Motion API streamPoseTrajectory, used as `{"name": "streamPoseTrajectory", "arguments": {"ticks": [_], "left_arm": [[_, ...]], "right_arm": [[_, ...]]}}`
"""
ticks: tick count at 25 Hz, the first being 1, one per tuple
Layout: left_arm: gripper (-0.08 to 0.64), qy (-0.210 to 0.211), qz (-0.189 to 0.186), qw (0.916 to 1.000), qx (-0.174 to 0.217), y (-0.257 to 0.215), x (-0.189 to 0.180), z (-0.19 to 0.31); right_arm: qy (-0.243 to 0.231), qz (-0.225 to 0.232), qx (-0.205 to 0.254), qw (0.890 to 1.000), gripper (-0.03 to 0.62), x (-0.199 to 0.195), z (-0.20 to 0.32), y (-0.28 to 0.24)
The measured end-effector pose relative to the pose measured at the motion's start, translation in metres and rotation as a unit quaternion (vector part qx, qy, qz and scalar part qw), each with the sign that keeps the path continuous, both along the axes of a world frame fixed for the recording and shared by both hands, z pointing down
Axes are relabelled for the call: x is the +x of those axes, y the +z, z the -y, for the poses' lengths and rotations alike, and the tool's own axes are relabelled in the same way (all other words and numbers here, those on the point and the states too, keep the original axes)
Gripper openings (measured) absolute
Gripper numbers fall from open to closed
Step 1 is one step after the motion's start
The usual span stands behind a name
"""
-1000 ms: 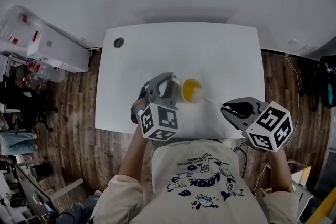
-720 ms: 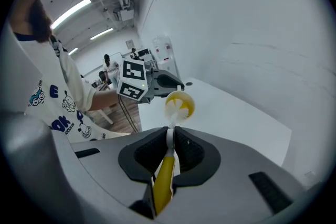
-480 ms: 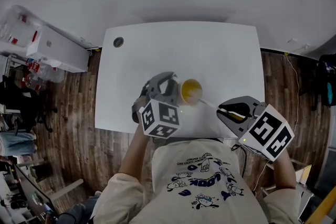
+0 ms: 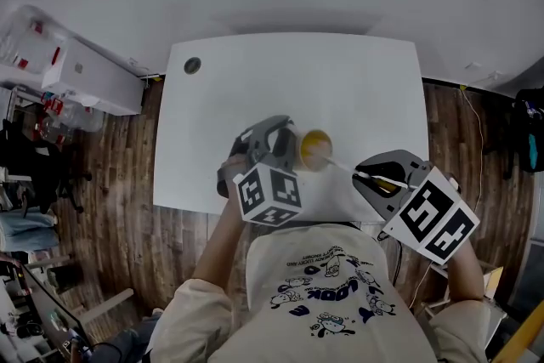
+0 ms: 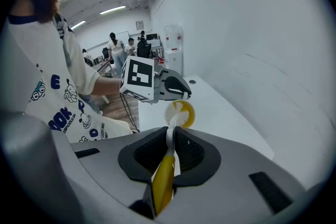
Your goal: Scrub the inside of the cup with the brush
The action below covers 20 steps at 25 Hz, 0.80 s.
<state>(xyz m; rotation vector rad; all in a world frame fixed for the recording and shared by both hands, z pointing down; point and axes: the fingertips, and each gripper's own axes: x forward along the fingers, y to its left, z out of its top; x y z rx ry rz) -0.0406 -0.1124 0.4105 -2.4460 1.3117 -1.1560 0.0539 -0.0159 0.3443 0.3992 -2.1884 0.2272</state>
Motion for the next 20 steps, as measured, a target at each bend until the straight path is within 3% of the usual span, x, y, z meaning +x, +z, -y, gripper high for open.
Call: {"name": "streamPoseTrajectory", "arguments": {"ticks": [20], "left_arm": [[0.035,0.078,0.046,0.9944,0.054,-0.008,0.014,-0.015]], "right_arm": [[0.069,0.073,-0.086,0.991,0.048,0.023,0.015,0.012]]}}
